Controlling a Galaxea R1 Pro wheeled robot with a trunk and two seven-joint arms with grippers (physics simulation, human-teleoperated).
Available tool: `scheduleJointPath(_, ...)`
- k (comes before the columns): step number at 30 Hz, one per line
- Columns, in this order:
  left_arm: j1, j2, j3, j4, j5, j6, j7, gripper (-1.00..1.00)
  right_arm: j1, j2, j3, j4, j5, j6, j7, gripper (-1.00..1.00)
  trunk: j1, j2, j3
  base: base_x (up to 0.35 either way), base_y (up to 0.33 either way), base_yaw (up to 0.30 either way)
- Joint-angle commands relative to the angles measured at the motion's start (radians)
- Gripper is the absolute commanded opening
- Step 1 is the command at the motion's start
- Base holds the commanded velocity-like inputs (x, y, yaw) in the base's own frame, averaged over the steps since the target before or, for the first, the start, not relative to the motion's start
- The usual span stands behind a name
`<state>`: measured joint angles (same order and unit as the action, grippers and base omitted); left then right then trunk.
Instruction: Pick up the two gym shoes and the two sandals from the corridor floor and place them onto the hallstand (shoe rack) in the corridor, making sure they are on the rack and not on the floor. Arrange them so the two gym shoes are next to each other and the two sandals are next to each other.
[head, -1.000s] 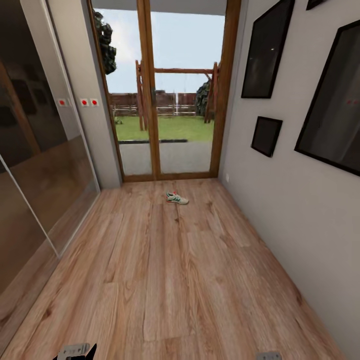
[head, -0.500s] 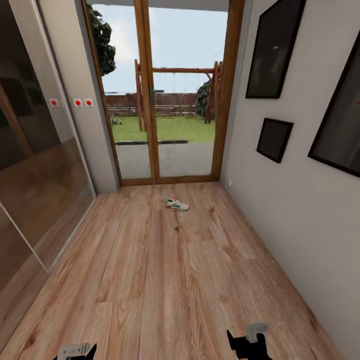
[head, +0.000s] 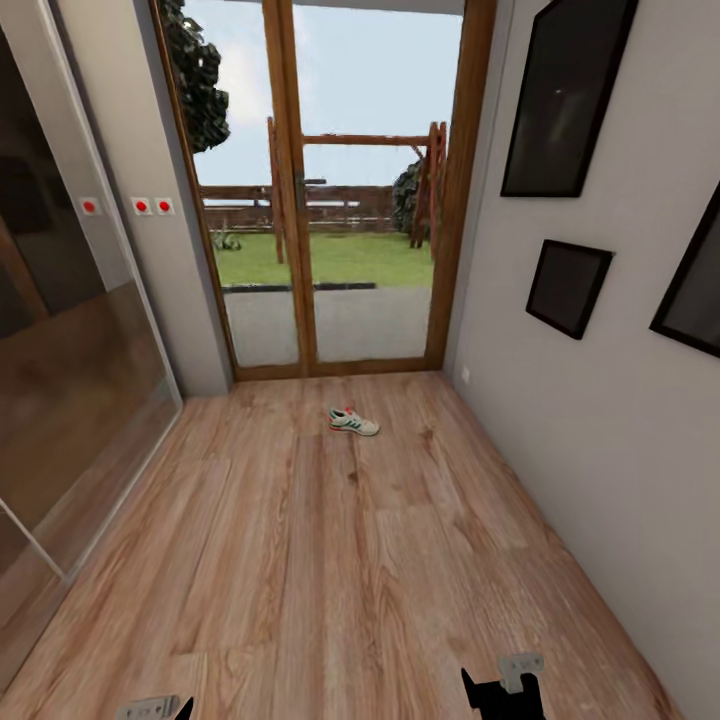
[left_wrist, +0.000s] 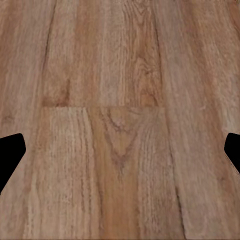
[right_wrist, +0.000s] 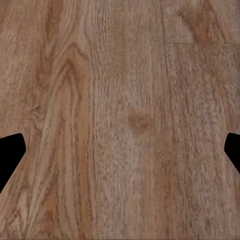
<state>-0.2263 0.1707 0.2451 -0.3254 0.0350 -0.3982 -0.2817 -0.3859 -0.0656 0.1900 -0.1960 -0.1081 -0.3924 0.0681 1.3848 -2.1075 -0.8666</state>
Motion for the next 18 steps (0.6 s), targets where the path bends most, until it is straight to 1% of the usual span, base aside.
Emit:
scheduleJointPath(1, -0.001, 0.000, 0.006, 0.002, 0.004, -0.001, -0.010, 1.00, -0.001, -0.001, 0.004, 0.004, -0.010, -0.004, 0.006, 1.00, 0.000, 0.000, -0.001, 0.340, 0.000, 0.000)
scheduleJointPath(18, -0.001, 0.000, 0.007, 0.005, 0.003, -0.001, -0.010, 1.00, -0.001, -0.002, 0.000, 0.015, -0.010, -0.021, 0.002, 1.00, 0.000, 0.000, -0.001, 0.340, 0.000, 0.000)
